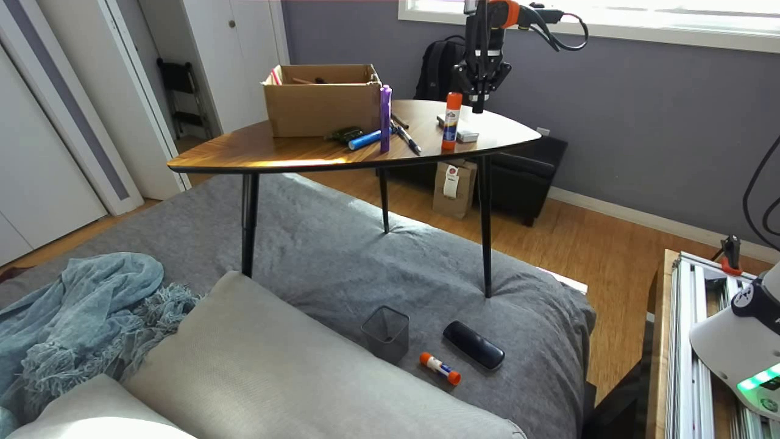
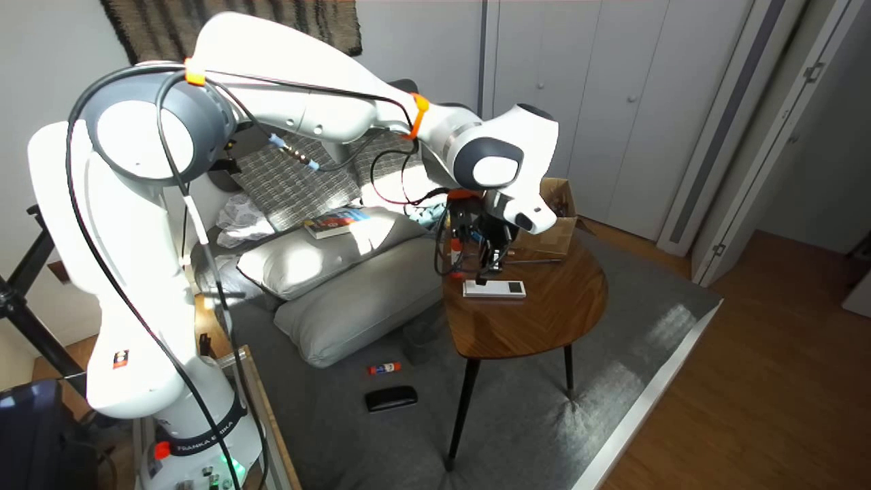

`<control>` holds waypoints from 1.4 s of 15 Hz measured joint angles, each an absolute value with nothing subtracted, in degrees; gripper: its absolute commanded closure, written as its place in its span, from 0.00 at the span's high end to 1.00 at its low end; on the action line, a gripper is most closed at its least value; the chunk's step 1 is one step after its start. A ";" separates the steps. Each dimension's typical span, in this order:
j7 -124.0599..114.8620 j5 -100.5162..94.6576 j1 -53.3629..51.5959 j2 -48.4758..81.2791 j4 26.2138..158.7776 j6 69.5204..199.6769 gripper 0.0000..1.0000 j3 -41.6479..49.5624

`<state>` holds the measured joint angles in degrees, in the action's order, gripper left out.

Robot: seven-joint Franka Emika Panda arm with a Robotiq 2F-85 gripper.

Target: Press the middle button on the white remote three times

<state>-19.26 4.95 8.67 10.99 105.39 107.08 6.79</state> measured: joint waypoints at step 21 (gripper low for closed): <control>-19.19 7.56 8.75 16.34 102.38 107.03 0.00 6.83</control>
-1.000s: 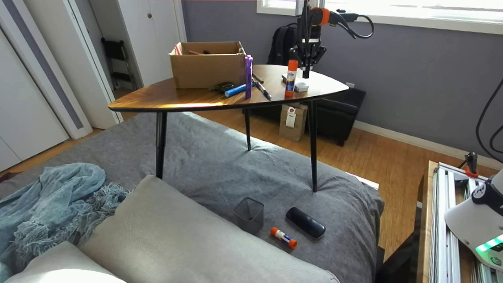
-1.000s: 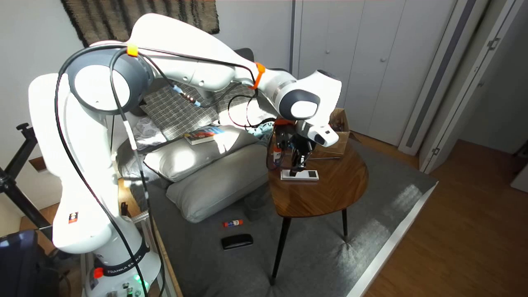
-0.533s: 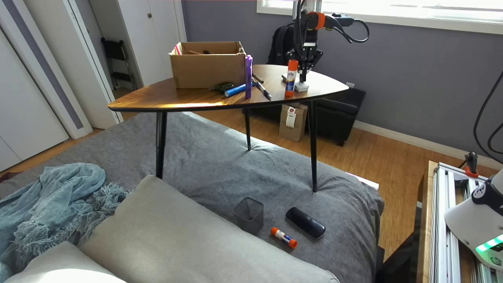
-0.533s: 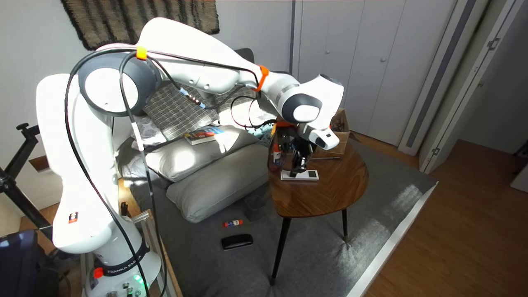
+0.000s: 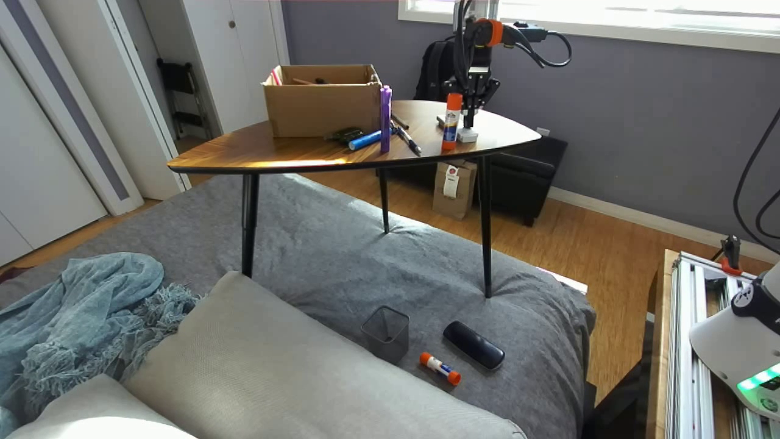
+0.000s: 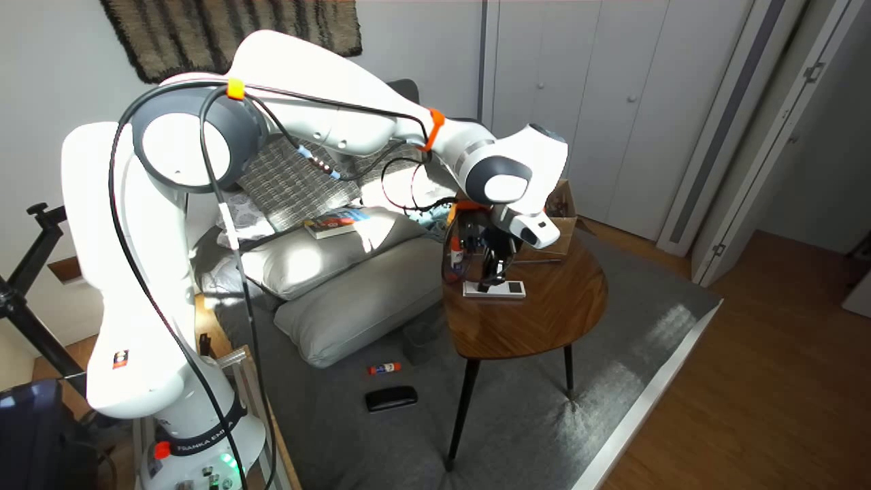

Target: Press the middle button on the white remote three times

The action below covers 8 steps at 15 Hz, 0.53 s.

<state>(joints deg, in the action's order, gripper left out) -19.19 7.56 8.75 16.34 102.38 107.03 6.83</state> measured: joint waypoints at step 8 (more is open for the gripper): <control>-18.78 7.93 8.99 15.00 99.42 107.14 0.00 7.76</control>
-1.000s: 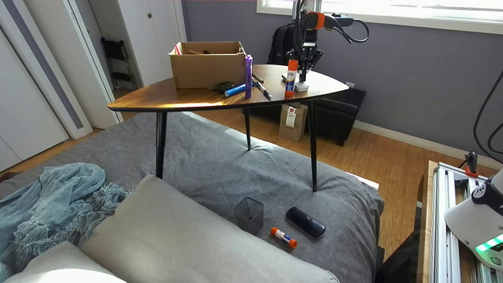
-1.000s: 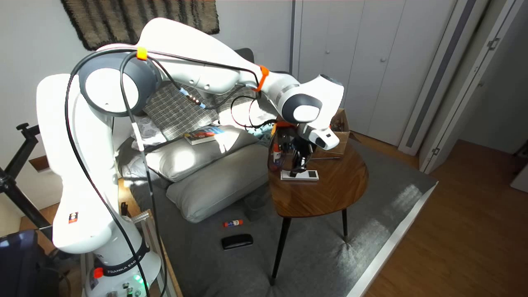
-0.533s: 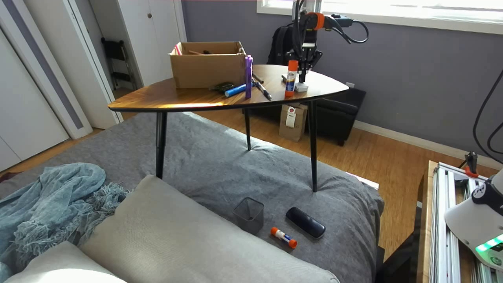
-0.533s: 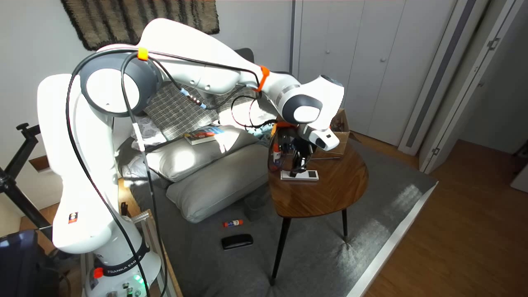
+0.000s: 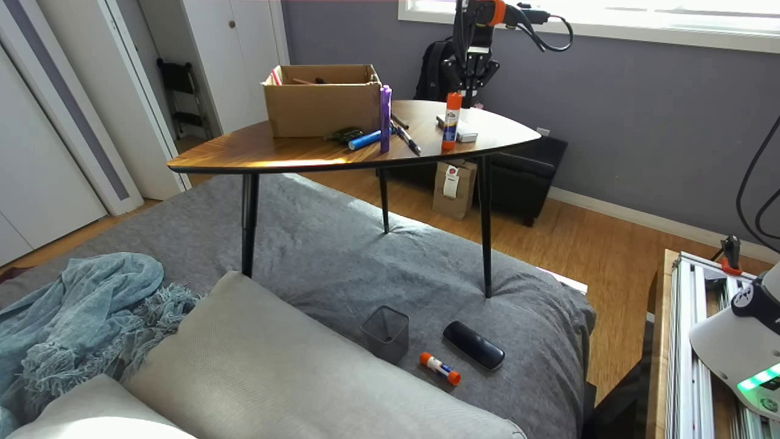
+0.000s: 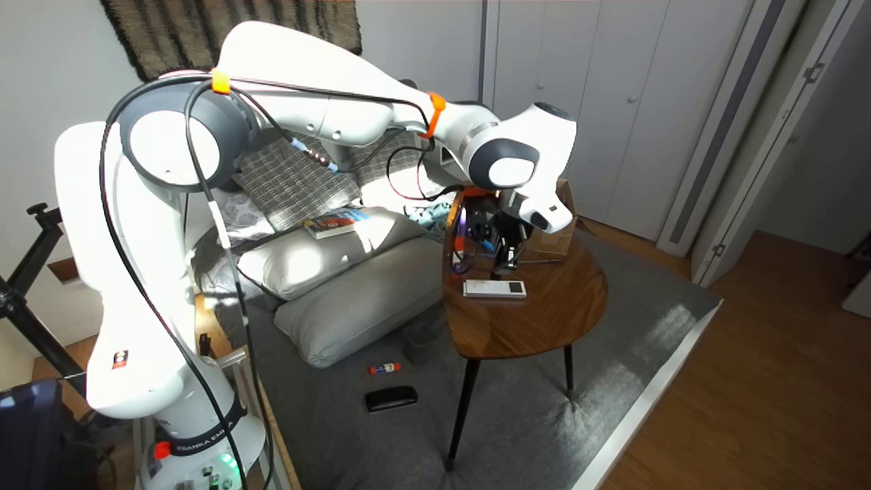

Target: Press the middle button on the white remote three times

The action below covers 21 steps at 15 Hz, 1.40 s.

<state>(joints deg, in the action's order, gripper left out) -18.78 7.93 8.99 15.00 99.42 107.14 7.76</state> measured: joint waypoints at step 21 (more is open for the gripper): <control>-18.78 10.49 8.74 18.13 98.07 105.10 0.00 7.44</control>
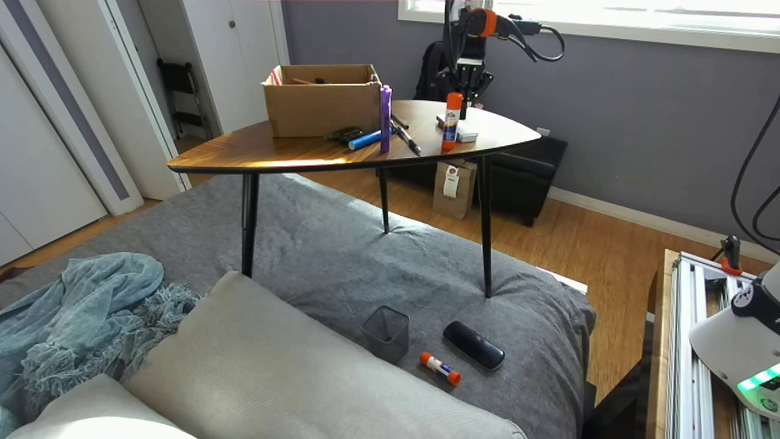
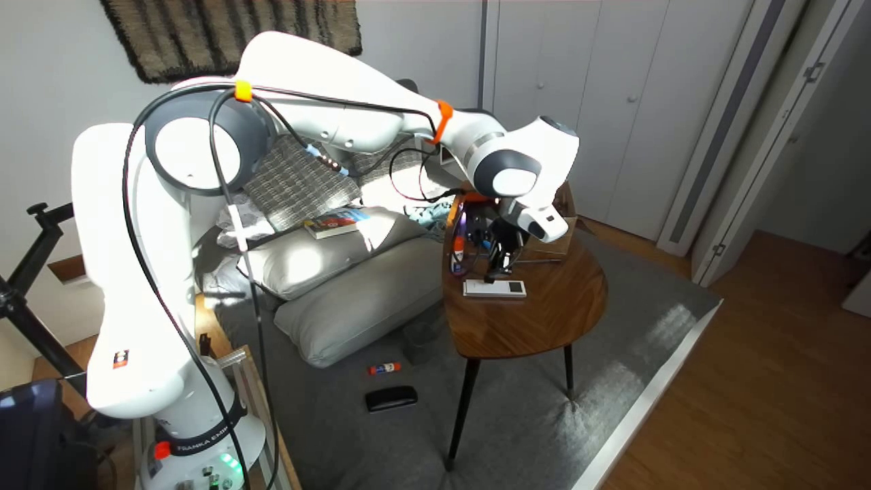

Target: Press the middle button on the white remote three times

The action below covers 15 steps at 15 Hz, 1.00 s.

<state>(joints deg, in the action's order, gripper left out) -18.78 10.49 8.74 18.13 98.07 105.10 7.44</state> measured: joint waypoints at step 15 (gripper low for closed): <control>-18.78 10.49 8.86 19.20 98.01 104.54 0.00 7.62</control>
